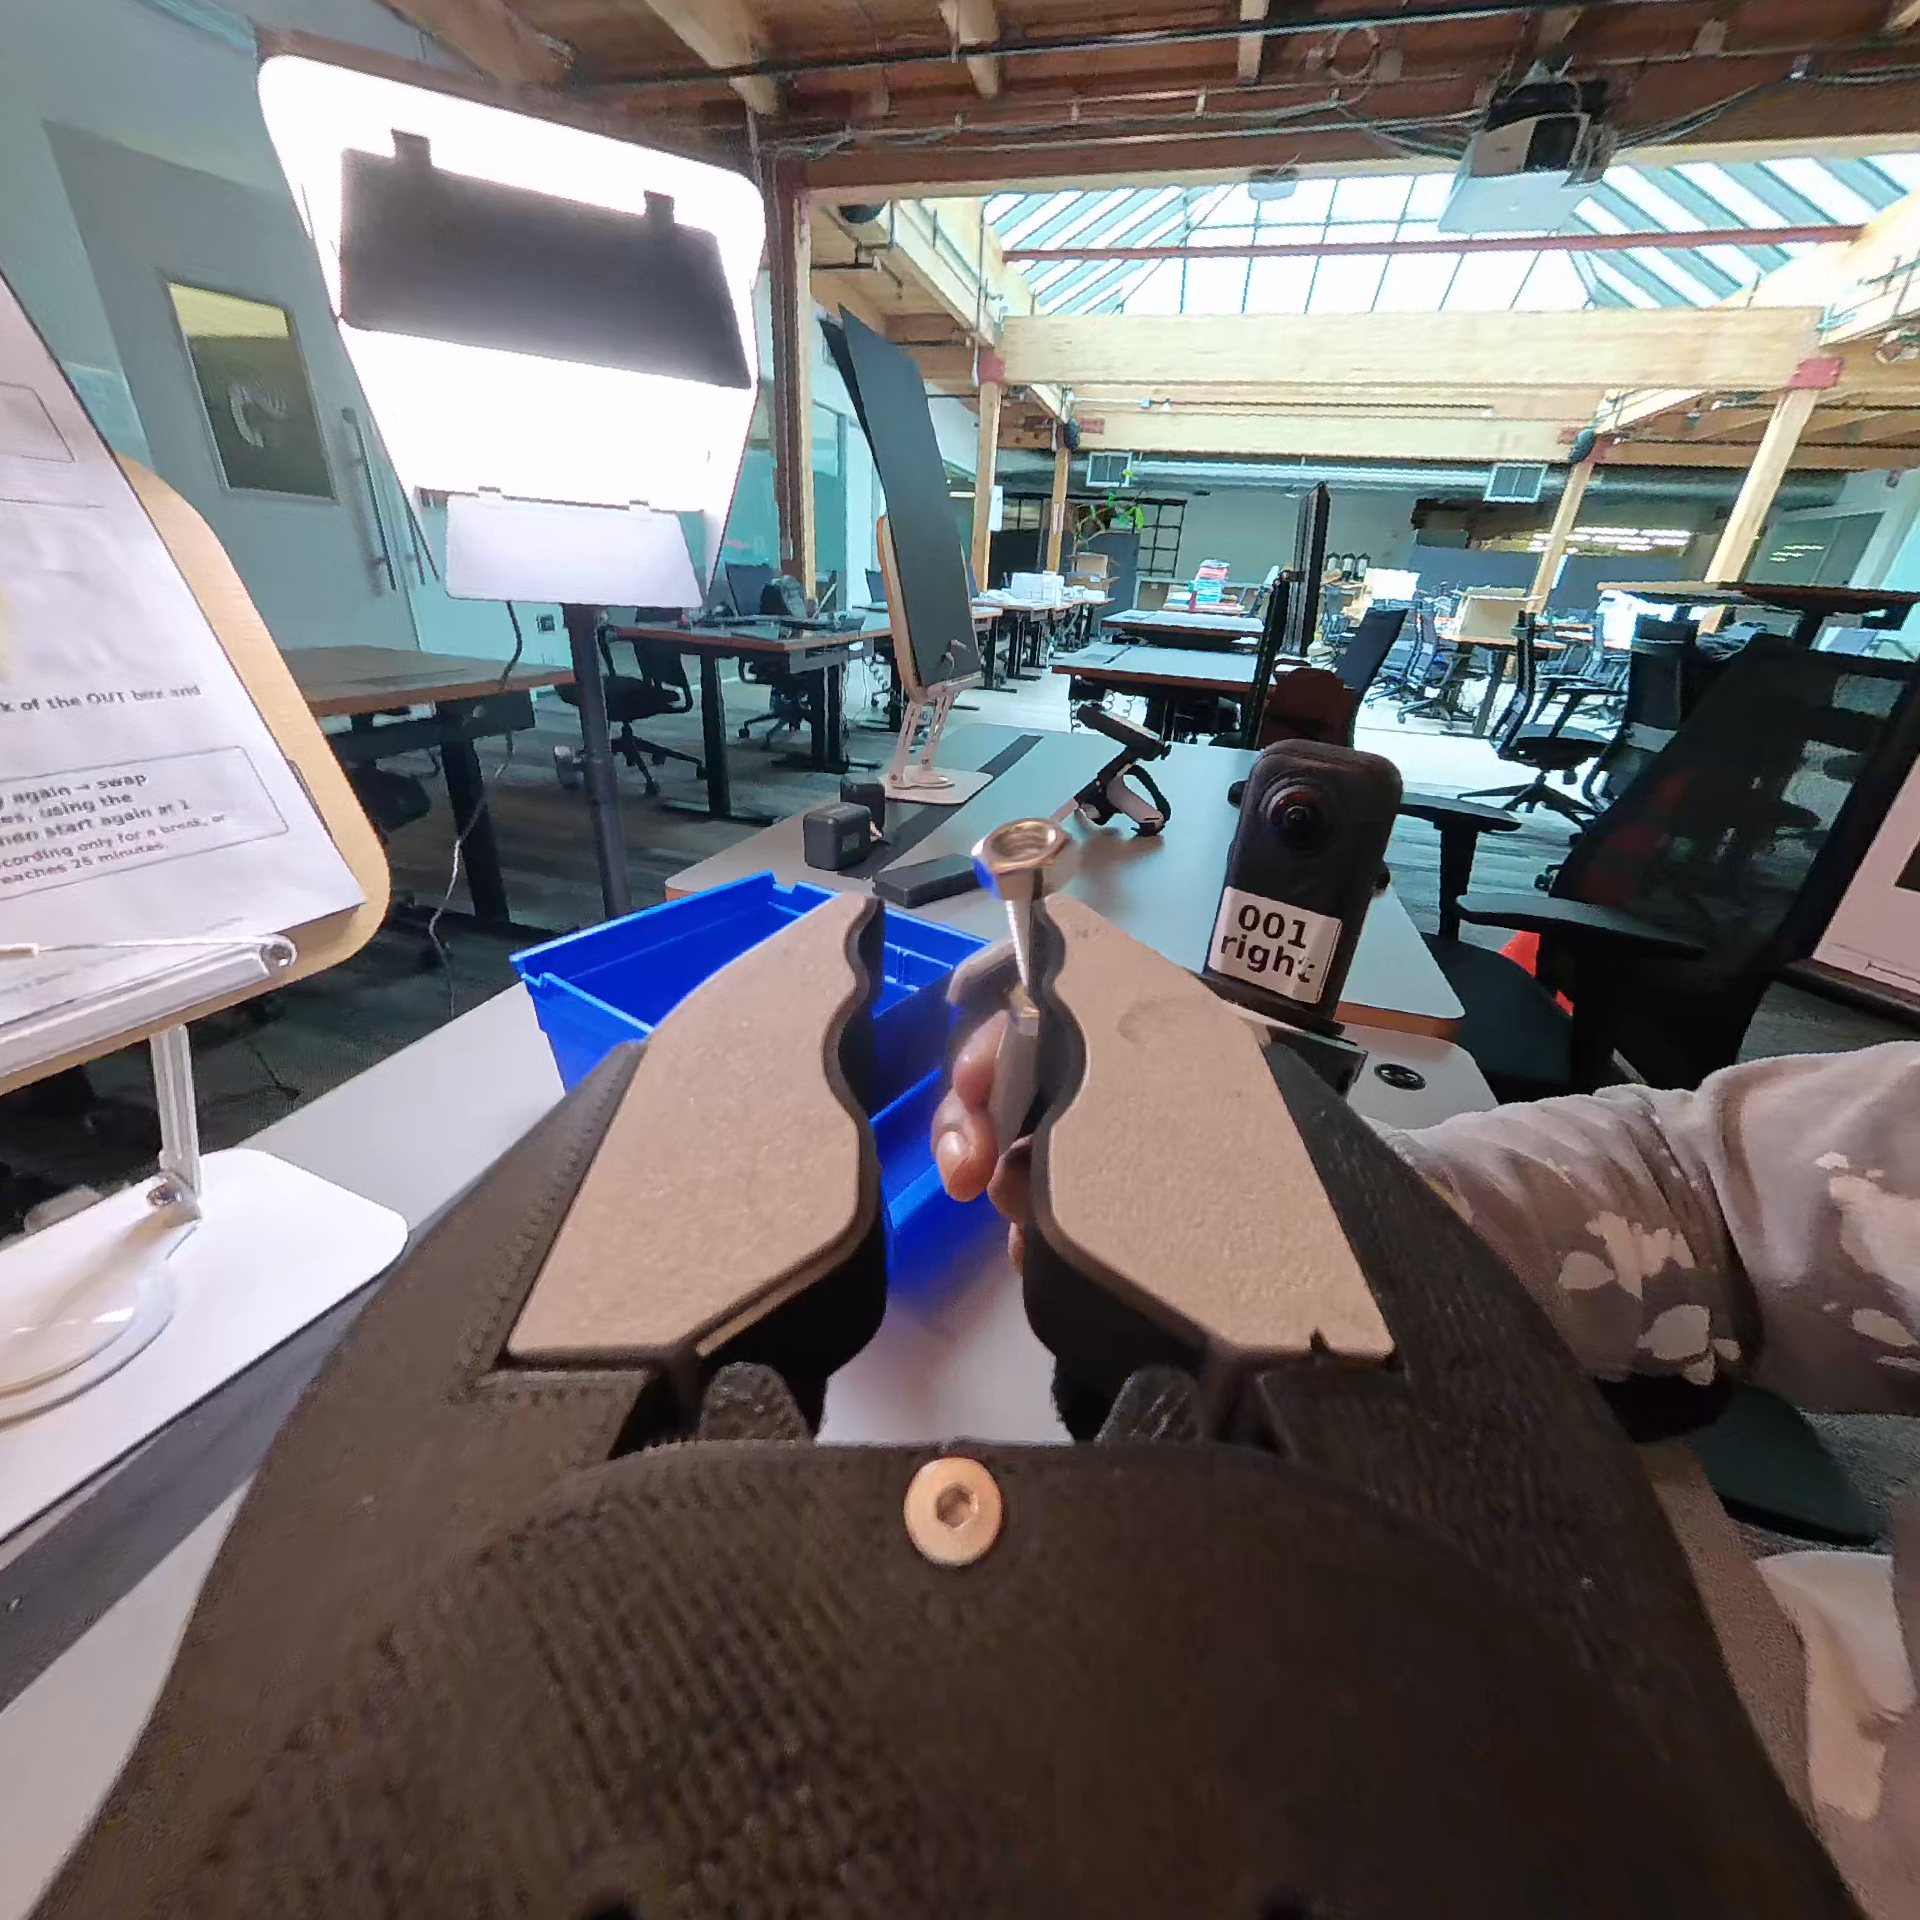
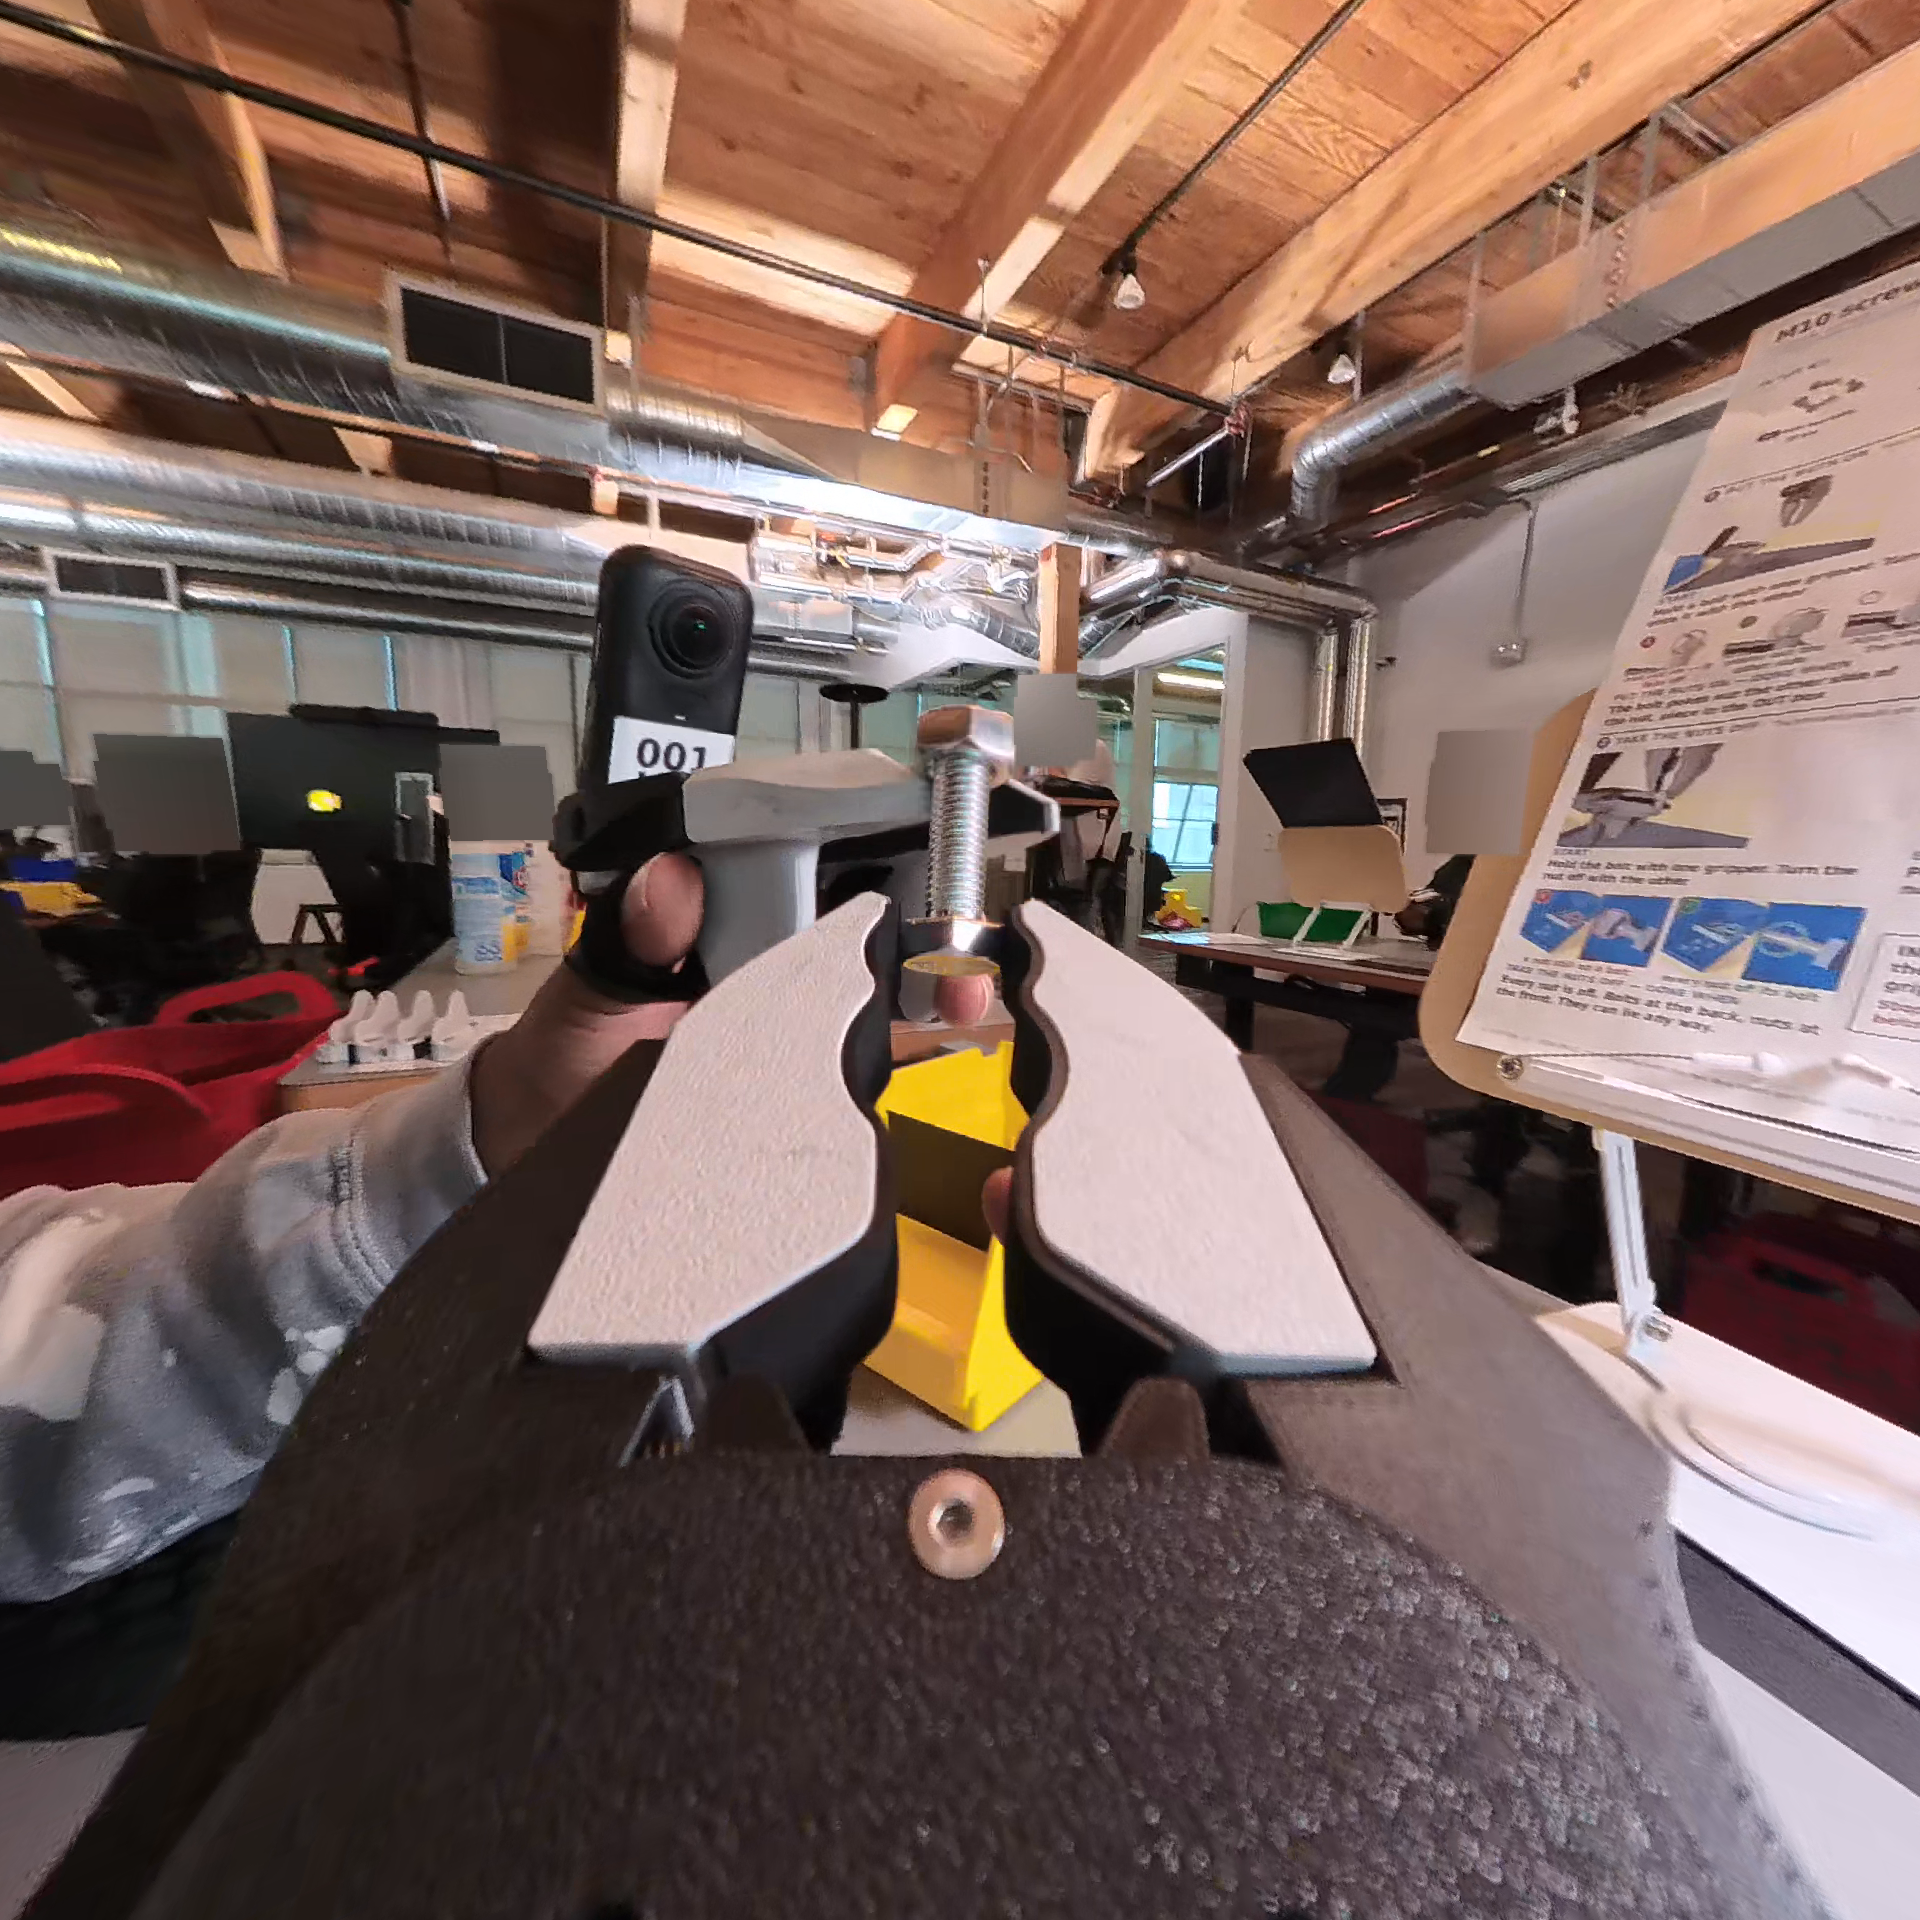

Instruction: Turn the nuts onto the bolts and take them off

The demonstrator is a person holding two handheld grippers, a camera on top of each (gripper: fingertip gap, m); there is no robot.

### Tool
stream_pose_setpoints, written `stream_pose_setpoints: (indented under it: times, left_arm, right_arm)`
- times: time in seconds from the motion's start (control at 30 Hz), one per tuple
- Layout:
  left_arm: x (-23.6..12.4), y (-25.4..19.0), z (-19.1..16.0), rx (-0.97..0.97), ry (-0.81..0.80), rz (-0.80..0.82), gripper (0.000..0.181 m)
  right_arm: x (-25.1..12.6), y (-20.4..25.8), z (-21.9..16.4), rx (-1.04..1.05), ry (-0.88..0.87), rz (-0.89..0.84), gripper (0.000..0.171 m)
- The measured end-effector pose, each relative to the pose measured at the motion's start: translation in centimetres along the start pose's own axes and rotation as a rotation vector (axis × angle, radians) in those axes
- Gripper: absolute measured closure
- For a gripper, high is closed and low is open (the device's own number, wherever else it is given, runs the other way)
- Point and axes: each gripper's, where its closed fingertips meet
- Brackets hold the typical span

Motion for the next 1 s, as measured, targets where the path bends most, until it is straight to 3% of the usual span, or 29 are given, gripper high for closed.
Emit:
stream_pose_setpoints:
  times: [0.2,0.6,0.73,0.8,1.0]
  left_arm:
    - [0.6,-1.8,-0.1,-0.041,-0.006,-0.091,0.156]
    - [0.6,-2.1,-0.6,0.027,0.042,-0.055,0.164]
    - [0.2,-2.5,0.0,0.001,0.011,-0.114,0.159]
    - [-0.4,-0.8,0.8,-0.031,-0.043,-0.025,0.168]
    - [-0.3,-2.0,1.0,-0.045,-0.053,-0.094,0.153]
  right_arm:
    - [-0.3,0.2,-0.4,0.033,-0.004,0.018,0.153]
    - [0.0,0.8,-1.7,0.071,0.089,0.035,0.153]
    - [-0.2,1.6,-0.9,0.105,0.045,0.112,0.153]
    - [-0.6,1.9,0.2,0.17,-0.02,0.174,0.153]
    - [-0.7,1.4,0.3,0.149,0.002,0.157,0.153]
Point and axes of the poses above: each gripper's, where its closed fingertips meet, x out along the fingers, z out of its top, y = z × x across the jaws, and after that the axes turned 1 degree about -z, right-handed
